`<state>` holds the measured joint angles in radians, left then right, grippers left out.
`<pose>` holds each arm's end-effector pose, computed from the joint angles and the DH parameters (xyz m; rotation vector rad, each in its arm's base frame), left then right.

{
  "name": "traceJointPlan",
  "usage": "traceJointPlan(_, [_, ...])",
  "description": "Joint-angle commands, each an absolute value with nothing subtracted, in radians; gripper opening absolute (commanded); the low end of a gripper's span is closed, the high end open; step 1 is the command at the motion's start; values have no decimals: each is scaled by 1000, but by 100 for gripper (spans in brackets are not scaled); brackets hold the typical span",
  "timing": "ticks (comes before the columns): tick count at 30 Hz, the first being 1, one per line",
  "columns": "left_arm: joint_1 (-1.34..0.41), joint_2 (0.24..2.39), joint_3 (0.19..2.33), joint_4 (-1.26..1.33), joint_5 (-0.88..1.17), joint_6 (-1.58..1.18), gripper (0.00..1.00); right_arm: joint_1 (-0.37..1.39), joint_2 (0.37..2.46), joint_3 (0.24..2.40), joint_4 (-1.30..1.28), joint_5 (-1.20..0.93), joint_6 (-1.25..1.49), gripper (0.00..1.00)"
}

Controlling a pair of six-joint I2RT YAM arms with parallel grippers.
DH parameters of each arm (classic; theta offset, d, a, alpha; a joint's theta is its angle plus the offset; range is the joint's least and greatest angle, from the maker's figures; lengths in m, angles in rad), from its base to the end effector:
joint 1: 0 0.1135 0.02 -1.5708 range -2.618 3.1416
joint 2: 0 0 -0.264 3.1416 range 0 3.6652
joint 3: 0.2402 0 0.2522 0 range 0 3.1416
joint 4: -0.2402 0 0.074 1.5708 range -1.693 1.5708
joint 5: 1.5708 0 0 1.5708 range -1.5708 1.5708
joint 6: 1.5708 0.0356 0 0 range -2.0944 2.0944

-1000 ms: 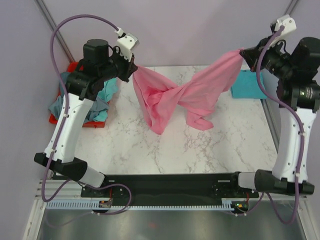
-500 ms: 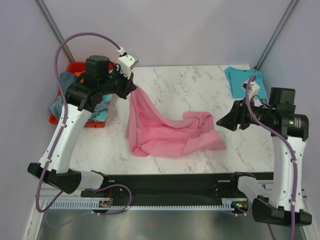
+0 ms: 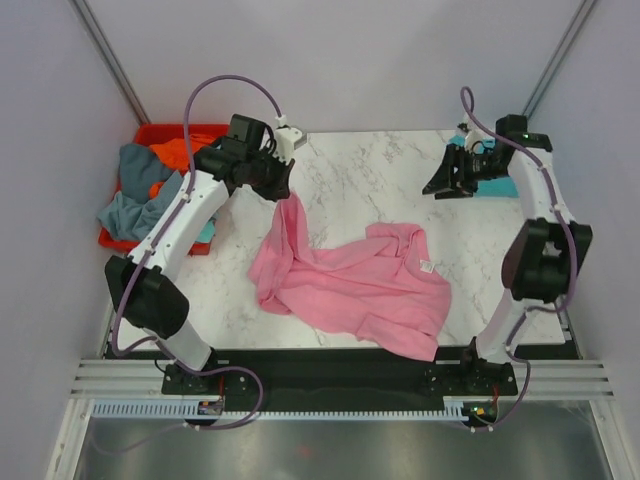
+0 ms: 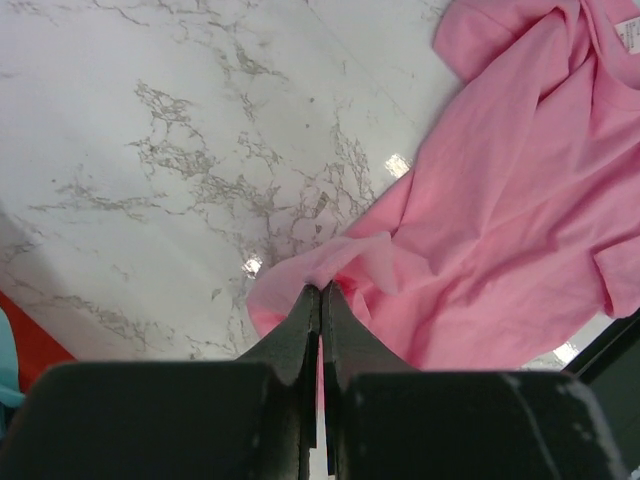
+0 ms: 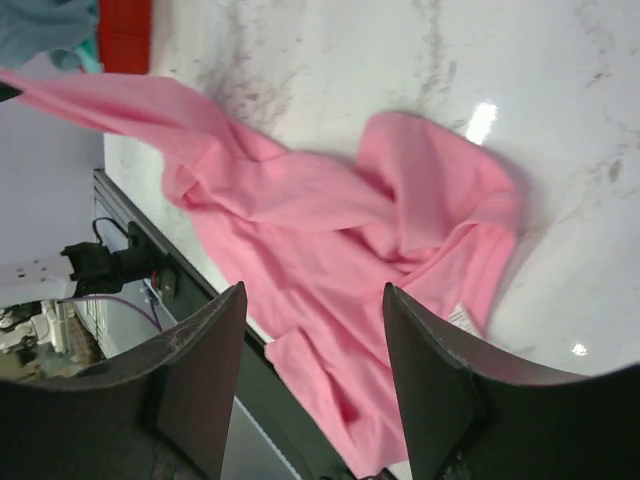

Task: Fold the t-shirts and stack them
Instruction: Flatten the tshirt out

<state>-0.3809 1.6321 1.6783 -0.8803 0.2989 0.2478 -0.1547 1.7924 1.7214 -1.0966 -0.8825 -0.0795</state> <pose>0.3216 -0.1401 0.3682 0.8726 2.2338 -0.4212 0.3644 -0.0290 0.3246 -0.1436 2.4461 1.0858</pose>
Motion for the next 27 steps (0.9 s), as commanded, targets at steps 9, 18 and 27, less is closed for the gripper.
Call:
traceJointPlan(9, [-376, 1677, 1647, -854, 284, 250, 2, -120, 2331, 2005, -1141, -781, -212, 59])
traceJointPlan(18, [-377, 1701, 1660, -859, 268, 259, 2, -61, 2413, 2040, -1158, -752, -199, 59])
traceJointPlan(27, [-374, 1692, 1674, -848, 294, 239, 2, -8, 2339, 1921, -1189, -675, -227, 60])
